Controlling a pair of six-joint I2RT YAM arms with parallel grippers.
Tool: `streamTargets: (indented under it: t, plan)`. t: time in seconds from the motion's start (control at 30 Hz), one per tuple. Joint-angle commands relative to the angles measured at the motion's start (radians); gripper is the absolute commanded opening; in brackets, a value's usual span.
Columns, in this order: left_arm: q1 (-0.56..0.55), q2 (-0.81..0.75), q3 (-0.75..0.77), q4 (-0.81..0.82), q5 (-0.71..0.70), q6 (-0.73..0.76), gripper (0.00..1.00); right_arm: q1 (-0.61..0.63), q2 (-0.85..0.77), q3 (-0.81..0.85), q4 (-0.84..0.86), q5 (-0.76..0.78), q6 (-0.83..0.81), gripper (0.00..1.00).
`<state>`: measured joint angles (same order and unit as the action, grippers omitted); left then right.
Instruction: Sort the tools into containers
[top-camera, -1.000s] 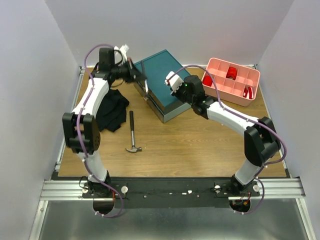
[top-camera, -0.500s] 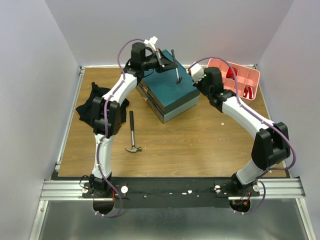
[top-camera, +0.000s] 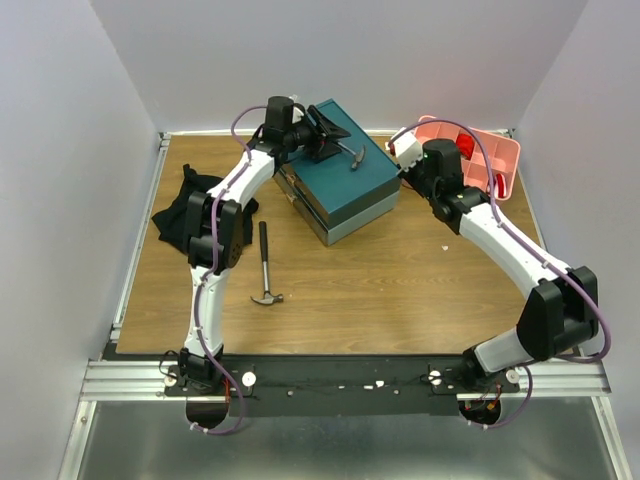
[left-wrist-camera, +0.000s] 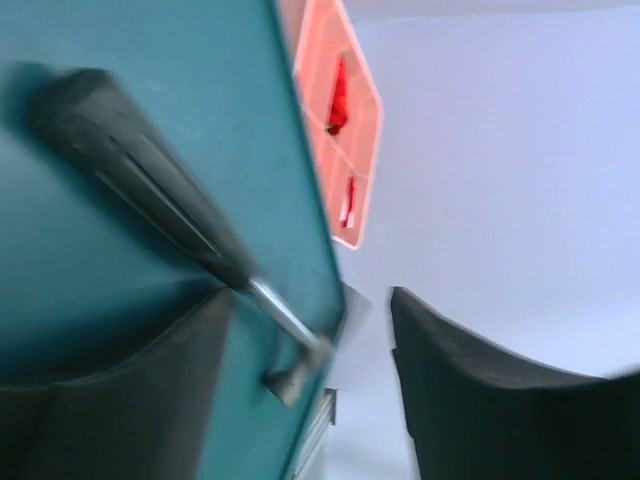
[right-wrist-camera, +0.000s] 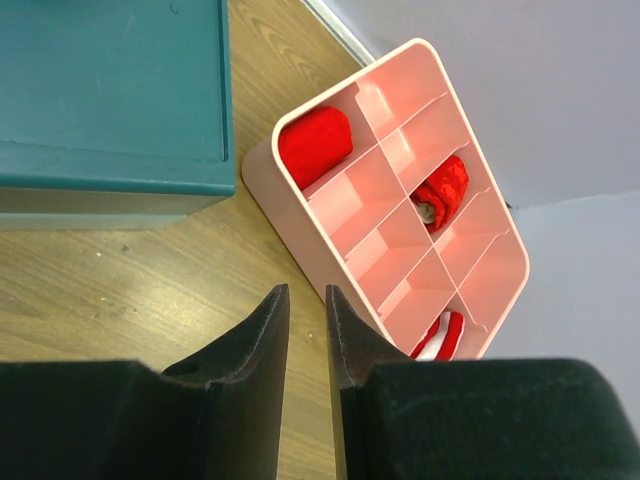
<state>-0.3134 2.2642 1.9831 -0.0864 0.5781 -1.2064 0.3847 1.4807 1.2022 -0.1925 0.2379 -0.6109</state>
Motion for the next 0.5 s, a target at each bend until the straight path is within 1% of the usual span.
streamTargets:
  t: [0.0, 0.1, 0.13, 0.17, 0.2, 0.23, 0.3, 0.33, 0.37, 0.4, 0.43, 0.47]
  plan:
    - [0.002, -0.049, -0.032, 0.002, 0.014, 0.037, 0.81, 0.002, 0.023, 0.016, -0.028, -0.037, 0.010, 0.30]
    - [0.026, -0.156, -0.099, -0.055, 0.054, 0.059, 0.83, 0.002, 0.030, 0.005, -0.016, -0.046, 0.019, 0.31]
    - [0.046, -0.217, -0.119, -0.099, 0.063, 0.077, 0.84, 0.002, 0.035, 0.000, -0.015, -0.052, 0.020, 0.31]
    - [0.062, -0.245, -0.157, -0.128, 0.077, 0.099, 0.85, 0.002, 0.039, -0.003, -0.012, -0.061, 0.022, 0.32]
    - [0.075, -0.273, -0.187, -0.151, 0.083, 0.126, 0.85, 0.002, 0.043, -0.007, -0.009, -0.064, 0.028, 0.32]
    - [0.091, -0.337, -0.220, -0.185, 0.086, 0.181, 0.85, 0.002, 0.046, -0.012, -0.005, -0.069, 0.030, 0.32]
    - [0.138, -0.400, -0.318, -0.245, 0.065, 0.266, 0.85, 0.000, 0.059, -0.015, 0.002, -0.078, 0.039, 0.33]
    - [0.152, -0.461, -0.349, -0.315, 0.045, 0.394, 0.84, 0.002, 0.067, -0.015, 0.005, -0.083, 0.042, 0.33]
    - [0.166, -0.491, -0.400, -0.358, 0.020, 0.481, 0.83, 0.000, 0.079, -0.012, 0.010, -0.086, 0.046, 0.33]
    - [0.168, -0.515, -0.411, -0.422, -0.091, 0.569, 0.82, 0.000, 0.088, -0.009, 0.011, -0.092, 0.054, 0.34]
    - [0.163, -0.546, -0.418, -0.561, -0.150, 0.672, 0.78, 0.002, 0.096, -0.003, 0.011, -0.094, 0.059, 0.33]
    - [0.155, -0.554, -0.449, -0.617, -0.211, 0.794, 0.76, 0.002, 0.105, 0.013, 0.010, -0.098, 0.065, 0.34]
